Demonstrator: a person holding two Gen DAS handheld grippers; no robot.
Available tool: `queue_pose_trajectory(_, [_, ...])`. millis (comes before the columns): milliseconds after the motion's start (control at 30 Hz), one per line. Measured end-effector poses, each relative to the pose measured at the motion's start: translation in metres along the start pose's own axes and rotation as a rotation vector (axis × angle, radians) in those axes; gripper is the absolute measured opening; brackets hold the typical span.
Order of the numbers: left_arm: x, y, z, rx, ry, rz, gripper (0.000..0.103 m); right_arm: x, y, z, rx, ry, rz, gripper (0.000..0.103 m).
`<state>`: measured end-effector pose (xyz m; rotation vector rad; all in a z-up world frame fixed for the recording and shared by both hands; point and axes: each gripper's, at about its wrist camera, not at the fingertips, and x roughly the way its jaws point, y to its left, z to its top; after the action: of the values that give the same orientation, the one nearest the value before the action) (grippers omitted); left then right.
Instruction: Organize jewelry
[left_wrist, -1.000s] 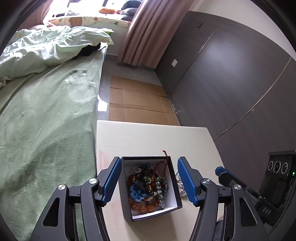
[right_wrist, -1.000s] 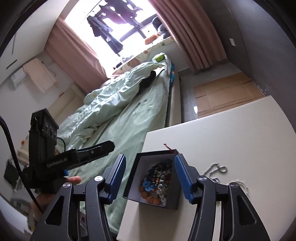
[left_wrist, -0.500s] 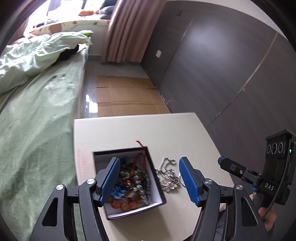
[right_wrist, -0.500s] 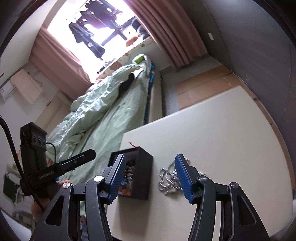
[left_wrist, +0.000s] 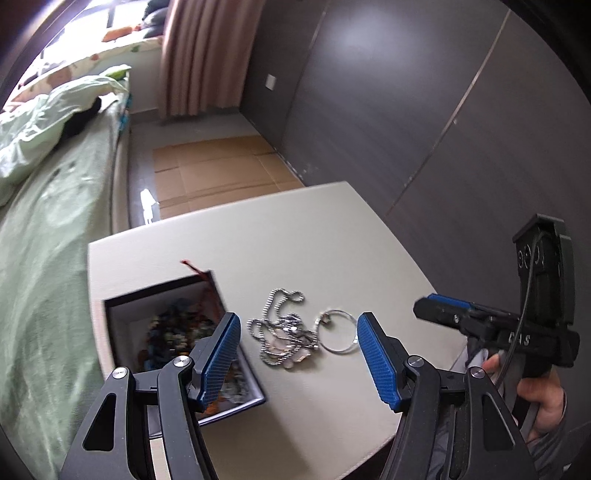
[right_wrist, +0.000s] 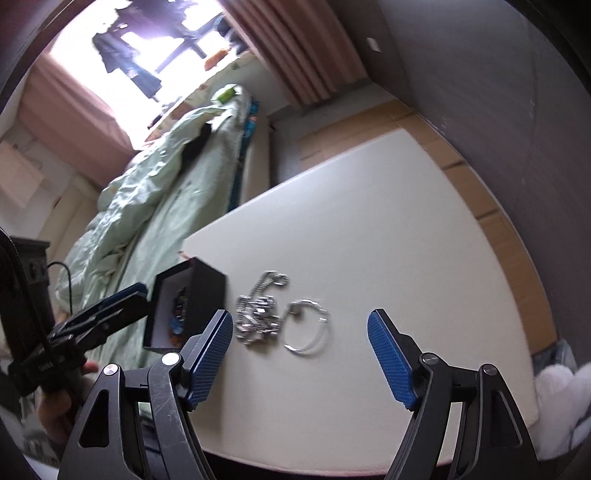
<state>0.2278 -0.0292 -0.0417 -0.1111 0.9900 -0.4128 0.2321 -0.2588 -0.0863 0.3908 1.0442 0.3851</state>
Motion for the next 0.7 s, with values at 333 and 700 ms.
queue_pose_trajectory(333, [0.053, -0.027, 0.006, 0.069, 0.160, 0.043, 0.033, -0.002, -0.034, 0.003, 0.127, 0.006, -0.005, 0.076])
queue_pose_trajectory(700, [0.100, -0.027, 0.009, 0.084, 0.267, 0.126, 0.032, 0.000, -0.062, 0.001, 0.241, 0.017, 0.019, 0.076])
